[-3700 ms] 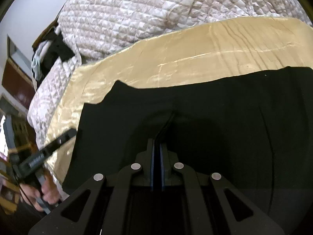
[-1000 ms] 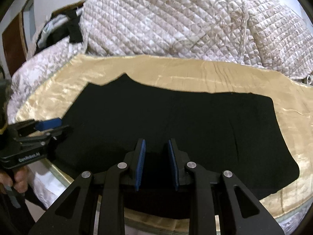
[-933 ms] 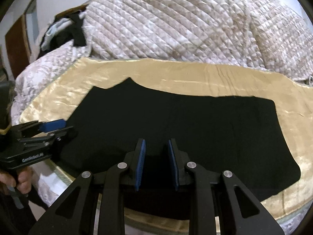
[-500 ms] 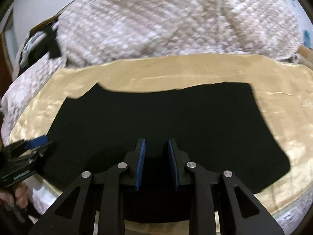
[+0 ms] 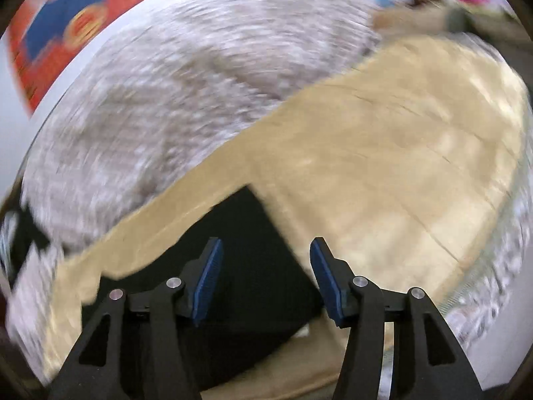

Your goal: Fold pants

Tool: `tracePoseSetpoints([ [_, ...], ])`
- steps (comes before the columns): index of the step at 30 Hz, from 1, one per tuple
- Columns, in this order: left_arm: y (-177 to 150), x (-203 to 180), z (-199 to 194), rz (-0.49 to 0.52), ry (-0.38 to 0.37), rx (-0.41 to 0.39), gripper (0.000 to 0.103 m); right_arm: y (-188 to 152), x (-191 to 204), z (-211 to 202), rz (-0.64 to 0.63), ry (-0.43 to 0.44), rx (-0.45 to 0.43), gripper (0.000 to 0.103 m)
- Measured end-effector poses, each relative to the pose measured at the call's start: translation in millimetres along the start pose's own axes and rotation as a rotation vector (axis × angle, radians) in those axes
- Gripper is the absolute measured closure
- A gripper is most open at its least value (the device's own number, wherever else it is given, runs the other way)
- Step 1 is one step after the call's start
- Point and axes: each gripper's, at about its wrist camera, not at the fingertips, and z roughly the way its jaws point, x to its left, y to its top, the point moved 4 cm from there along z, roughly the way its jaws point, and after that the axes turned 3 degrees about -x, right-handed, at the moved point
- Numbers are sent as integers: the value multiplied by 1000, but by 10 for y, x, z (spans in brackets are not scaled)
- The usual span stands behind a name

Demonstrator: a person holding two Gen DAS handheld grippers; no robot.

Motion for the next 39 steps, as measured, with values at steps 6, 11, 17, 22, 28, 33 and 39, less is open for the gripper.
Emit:
tracePoseSetpoints([
  [6,-3,-7,0,0,1,2,54,-296,-110,72,150,66,152,48],
  [11,-12,-23,6,3,2,4,54,-425,8,110,125,126,196,47],
  [17,-6,-25,8,0,-3,7,54,-231,67,239,129,133,137,48],
  [22,3,-32,8,-3,5,14,54,-250,128,379,86,131,184,71],
  [28,18,20,-33,-20,17,15,54,-209,260,343,39,143,182,77],
  [33,36,135,-47,-42,44,29,54,-112,625,115,-45,214,145,80],
  [39,49,348,-42,-92,79,45,54,-165,1277,-128,-176,334,145,80],
])
